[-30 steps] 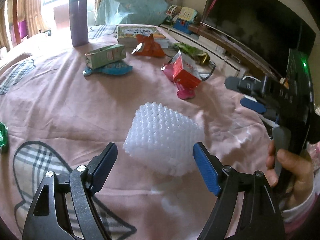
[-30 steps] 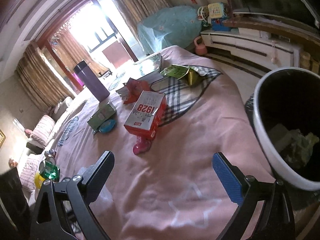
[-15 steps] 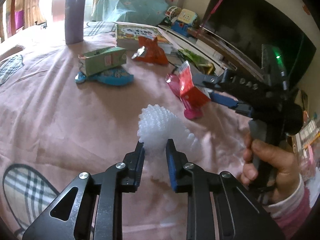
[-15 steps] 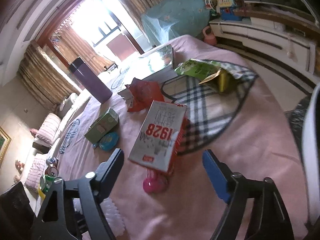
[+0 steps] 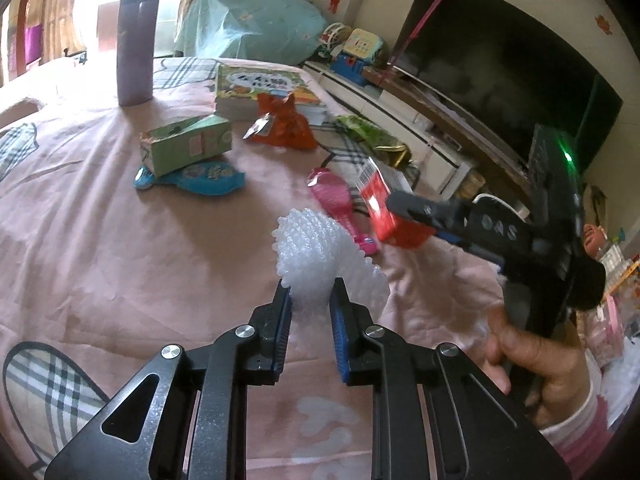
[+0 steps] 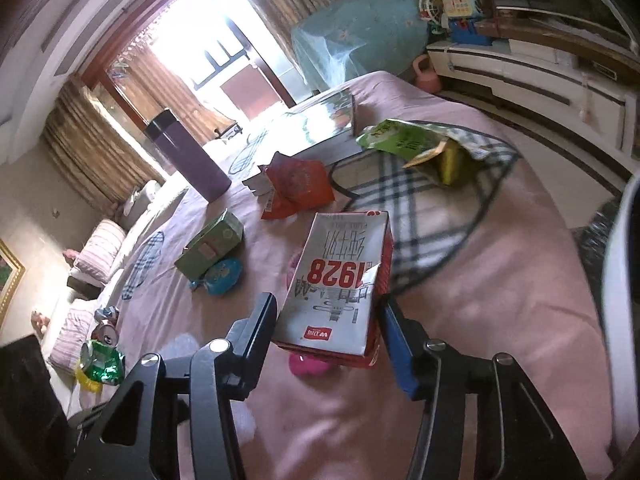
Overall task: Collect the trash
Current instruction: 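Grasp the white bubbled foam with the left tool while the right tool grasps the printed carton, then carry the foam and carton over the bin and open both tools to drop them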
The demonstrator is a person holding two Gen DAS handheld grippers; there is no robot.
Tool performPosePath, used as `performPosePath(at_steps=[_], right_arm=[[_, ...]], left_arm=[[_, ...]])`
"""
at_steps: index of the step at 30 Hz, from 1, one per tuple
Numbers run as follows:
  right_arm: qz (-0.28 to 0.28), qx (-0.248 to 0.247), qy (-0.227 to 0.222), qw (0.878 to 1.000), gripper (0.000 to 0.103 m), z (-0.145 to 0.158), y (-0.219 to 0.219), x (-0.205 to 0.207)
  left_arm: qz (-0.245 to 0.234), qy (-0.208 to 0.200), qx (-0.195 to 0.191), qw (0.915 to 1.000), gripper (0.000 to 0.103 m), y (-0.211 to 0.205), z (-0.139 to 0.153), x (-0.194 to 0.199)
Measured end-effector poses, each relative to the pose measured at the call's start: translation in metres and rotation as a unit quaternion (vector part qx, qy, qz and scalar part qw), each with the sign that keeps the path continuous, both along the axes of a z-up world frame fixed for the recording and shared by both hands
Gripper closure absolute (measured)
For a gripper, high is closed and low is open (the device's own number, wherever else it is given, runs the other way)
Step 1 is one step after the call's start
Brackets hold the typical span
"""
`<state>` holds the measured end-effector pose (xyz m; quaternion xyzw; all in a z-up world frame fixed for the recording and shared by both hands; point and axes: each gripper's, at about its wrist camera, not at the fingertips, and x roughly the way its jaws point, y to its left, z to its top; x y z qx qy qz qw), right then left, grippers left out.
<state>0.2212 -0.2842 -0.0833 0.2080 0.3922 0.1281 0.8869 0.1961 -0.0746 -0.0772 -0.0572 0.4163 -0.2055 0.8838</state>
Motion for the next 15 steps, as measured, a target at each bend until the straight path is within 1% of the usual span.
performPosePath(at_steps=[6,15], right_arm=[[-0.006,0.004,-0.008,1.000,0.050,0.008,-0.015,-0.035],[-0.038,0.016,-0.025,0.999,0.050,0.018,-0.047,-0.083]], left_arm=[[-0.014,-0.003,-0.006,0.9999,0.086,-0.014,0.007,-0.006],[-0.046,-0.013,-0.008,0.9988,0.086,-0.047,0.019,-0.018]])
